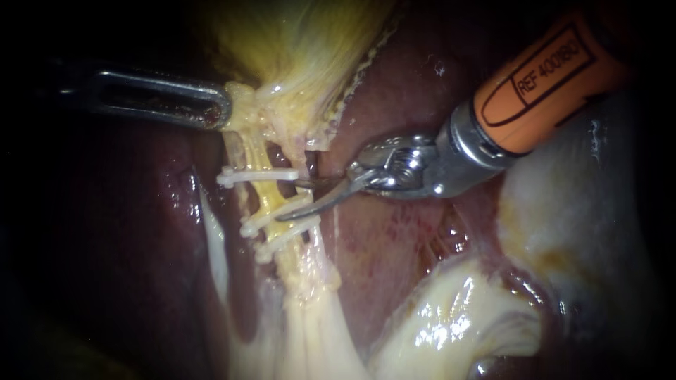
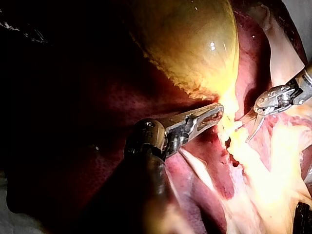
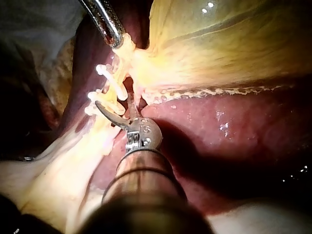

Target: Go to the cutting position left tube

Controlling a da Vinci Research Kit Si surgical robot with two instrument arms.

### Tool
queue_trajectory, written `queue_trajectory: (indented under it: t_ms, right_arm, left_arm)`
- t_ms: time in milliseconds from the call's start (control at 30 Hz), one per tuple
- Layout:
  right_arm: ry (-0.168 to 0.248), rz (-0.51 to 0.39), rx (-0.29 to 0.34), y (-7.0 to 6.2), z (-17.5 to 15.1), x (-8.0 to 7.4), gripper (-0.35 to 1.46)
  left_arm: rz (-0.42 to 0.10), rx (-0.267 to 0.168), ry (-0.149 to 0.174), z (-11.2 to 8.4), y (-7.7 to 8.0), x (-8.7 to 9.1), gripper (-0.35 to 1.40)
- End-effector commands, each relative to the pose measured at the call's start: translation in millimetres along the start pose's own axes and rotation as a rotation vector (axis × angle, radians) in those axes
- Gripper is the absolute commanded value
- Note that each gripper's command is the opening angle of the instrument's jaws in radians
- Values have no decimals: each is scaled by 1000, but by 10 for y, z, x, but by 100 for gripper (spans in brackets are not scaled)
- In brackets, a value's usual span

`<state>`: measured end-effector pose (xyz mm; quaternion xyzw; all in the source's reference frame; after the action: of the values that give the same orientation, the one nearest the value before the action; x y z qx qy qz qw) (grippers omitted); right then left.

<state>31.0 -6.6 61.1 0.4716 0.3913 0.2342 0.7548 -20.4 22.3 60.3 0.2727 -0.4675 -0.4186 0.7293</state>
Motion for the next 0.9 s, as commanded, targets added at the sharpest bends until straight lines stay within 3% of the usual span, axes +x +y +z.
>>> queue_trajectory:
  t_ms: [33, 433, 667, 900]
  right_arm:
    - [7, 0, 14, -2, 2, 1, 131]
    - [91, -40, 202, -9, 25, 17, 124]
    - [149, -39, 214, -10, 47, 31, 121]
    - [237, -84, 166, -5, 64, 45, 124]
  left_arm:
    - [0, 0, 0, 0, 0, 0, -35]
    - [0, 2, 1, 1, 0, 0, -35]
    - [0, 2, 1, 1, 0, 0, -35]
    - [0, 2, 1, 1, 0, 0, -35]
